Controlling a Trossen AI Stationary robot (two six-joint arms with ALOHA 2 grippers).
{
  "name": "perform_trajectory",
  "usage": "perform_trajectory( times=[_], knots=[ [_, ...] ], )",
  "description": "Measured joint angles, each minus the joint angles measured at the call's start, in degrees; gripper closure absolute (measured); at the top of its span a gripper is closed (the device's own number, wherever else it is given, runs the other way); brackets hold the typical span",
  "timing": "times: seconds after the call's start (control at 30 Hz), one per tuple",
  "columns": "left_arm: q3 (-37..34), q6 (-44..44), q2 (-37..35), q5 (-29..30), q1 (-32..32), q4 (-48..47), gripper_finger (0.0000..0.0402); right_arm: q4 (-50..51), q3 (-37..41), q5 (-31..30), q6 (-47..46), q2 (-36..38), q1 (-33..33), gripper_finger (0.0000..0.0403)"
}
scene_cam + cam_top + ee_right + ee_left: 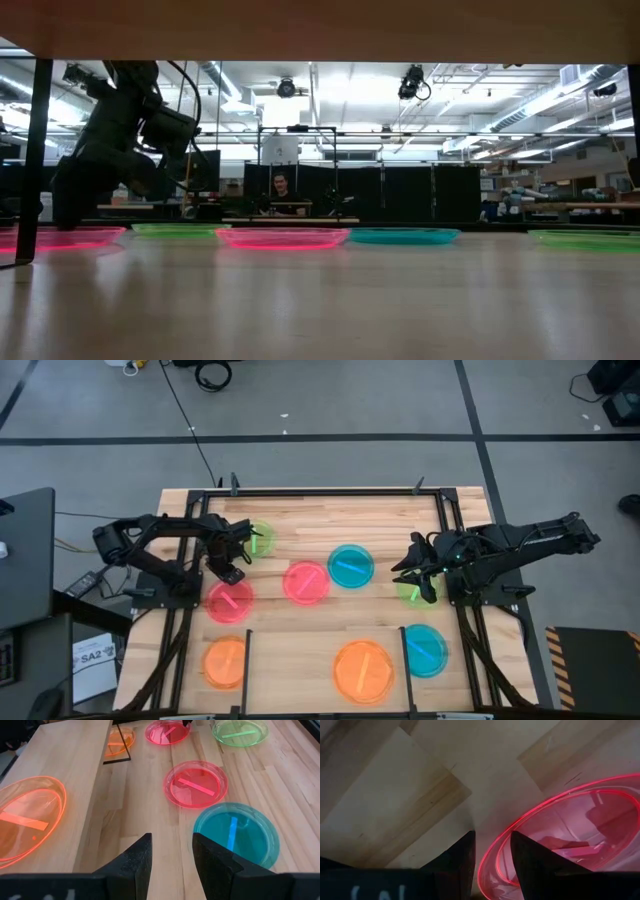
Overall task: Place and stack plates onto a shelf
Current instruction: Put the left pink plate on the shelf
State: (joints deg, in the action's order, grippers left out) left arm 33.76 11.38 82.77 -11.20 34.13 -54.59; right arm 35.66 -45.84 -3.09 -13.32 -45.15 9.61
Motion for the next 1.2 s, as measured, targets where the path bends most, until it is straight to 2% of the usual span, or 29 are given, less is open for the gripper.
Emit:
perform_trajectory(
  times=[0.2, 0.7, 1.2],
  knots=[
    [0.0, 0.02, 0.13, 0.0, 0.0, 0.03, 0.029, 0.0, 0.0, 0.0, 0.0, 0.0, 0.0, 0.0255],
    [0.04, 0.03, 0.1, -0.28, 0.04, -0.06, 0.0387, 0.0, 0.0, 0.0, 0.0, 0.0, 0.01, 0.0255],
    [0.07, 0.16, 0.06, 0.0, 0.04, -1.55, 0.0397, -0.01, 0.0, 0.0, 0.0, 0.0, 0.0, 0.0255]
  ],
)
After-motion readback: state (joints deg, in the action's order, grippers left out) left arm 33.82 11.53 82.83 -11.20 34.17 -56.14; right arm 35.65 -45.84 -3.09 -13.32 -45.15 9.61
